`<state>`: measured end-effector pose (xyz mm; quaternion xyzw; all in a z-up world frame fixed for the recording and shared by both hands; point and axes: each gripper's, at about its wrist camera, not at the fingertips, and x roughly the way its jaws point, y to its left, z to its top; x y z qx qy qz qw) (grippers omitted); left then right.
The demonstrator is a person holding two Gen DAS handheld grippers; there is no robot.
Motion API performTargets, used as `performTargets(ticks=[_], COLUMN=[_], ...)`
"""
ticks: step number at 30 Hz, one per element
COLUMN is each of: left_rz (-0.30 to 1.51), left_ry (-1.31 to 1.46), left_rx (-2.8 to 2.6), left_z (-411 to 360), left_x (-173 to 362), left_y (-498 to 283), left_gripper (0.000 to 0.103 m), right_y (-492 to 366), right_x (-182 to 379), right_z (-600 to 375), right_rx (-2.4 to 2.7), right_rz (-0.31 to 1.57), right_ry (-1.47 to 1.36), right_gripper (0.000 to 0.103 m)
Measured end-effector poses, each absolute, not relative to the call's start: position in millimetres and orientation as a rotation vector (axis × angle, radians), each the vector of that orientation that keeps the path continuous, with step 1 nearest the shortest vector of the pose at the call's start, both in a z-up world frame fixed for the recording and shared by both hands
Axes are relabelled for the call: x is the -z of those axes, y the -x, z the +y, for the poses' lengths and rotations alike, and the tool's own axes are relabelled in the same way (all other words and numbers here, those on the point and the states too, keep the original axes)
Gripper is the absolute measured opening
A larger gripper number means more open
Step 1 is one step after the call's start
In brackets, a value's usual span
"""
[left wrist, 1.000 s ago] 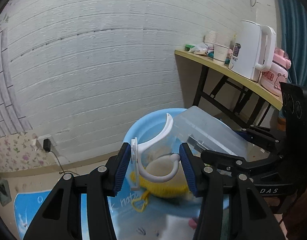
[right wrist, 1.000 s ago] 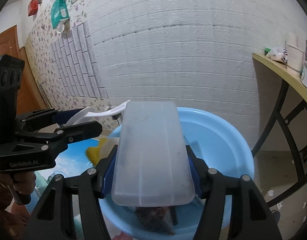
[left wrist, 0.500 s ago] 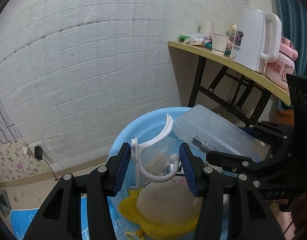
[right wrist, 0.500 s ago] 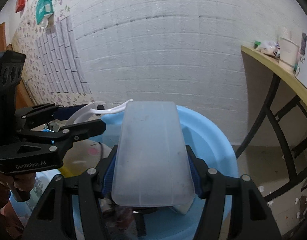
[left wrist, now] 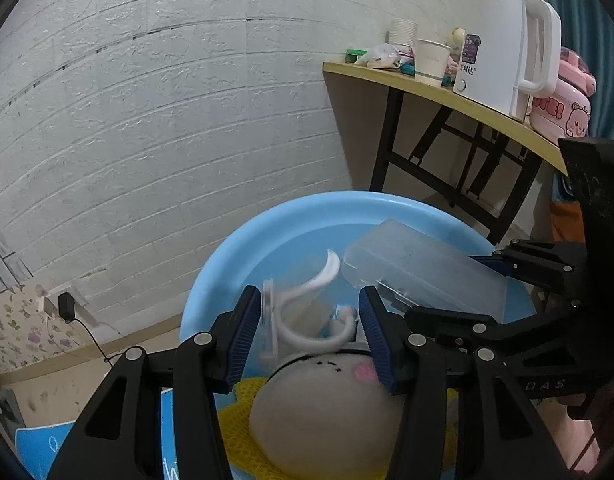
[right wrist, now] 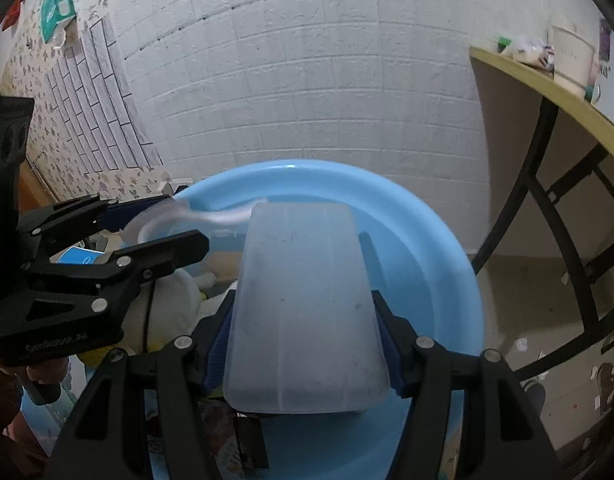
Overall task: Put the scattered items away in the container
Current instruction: 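Open the left tool to drop the hook while the right tool drops the clear box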
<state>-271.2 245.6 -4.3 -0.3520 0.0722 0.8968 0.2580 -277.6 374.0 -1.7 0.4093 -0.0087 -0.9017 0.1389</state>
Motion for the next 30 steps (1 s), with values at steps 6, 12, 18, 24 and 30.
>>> performTargets(ticks=[6,12,18,24,30], left_rz=[0.192,0.196,0.195,0.201,0.175], left_ry=[0.949,0.941,0.935,0.953,0.95], left_rx=[-2.44,-2.466,-2.504,-2.545,-2.578], left_z=[243,238,231,223,214], left_x=[2,-3,-15,-29,-43], left_y=[268,261,249,233,215], left_gripper=[0.055,0.055,0.056,0.06,0.063], right_y=[275,273,268,260,250], right_x=[5,1,-3,-3,-9], right_z=[378,379,378,384,387], right_rx=[2.6,2.623,2.653,2.676,2.701], right_rz=[-0.08,-0.081,-0.083,-0.129,-0.15], right_ry=[-1.212,-1.239,-1.266,-1.303,-1.31], right_gripper=[0.062,0.062,0.062,0.062,0.064])
